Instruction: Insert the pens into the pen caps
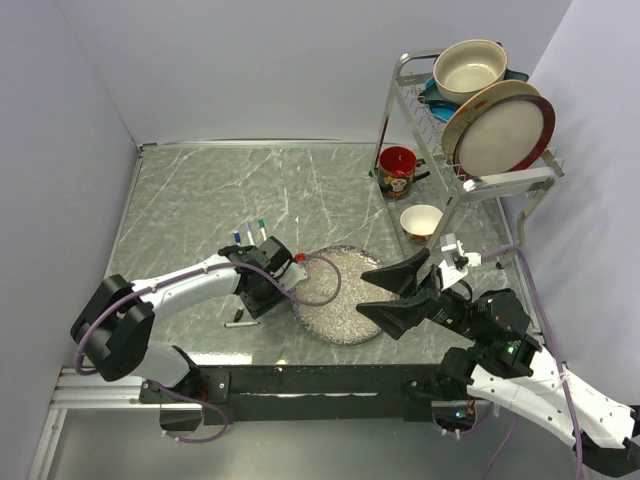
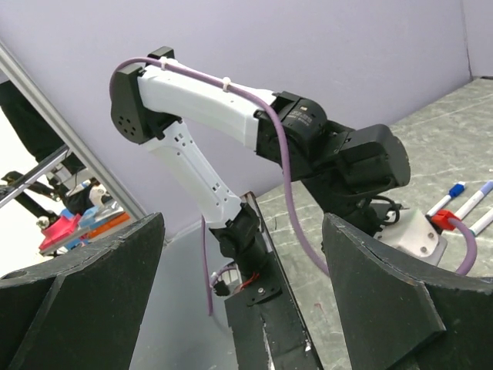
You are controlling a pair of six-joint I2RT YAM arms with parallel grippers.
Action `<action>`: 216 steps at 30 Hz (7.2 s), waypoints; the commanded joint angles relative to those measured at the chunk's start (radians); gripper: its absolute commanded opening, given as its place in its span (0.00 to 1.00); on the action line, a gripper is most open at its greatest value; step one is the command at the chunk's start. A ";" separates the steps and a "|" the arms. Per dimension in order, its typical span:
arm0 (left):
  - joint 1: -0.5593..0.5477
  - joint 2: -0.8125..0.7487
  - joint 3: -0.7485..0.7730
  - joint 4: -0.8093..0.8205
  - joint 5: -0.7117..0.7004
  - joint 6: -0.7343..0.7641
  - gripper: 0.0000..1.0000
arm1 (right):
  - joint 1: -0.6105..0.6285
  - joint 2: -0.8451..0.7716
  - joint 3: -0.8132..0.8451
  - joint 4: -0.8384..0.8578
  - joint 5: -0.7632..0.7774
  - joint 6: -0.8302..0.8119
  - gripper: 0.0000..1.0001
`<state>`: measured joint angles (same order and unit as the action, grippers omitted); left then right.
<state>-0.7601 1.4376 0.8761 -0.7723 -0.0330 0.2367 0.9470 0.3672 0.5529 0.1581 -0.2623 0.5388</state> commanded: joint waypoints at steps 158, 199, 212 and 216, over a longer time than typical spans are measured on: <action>0.134 0.228 0.244 -0.162 -0.107 -0.613 0.64 | 0.052 0.076 0.038 -0.115 0.199 -0.125 0.00; 0.283 0.383 0.193 -0.298 0.012 -0.660 0.50 | 0.052 0.035 0.036 -0.149 0.196 -0.117 0.00; 0.282 0.483 0.196 -0.223 0.036 -0.617 0.43 | 0.053 0.047 0.035 -0.137 0.189 -0.102 0.00; 0.281 0.494 0.210 -0.214 0.036 -0.611 0.42 | 0.052 0.062 0.039 -0.131 0.187 -0.100 0.00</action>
<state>-0.4789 1.8923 1.0790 -1.1316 0.0196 -0.3820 0.9955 0.4129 0.5655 -0.0082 -0.0719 0.4297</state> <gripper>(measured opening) 0.425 0.151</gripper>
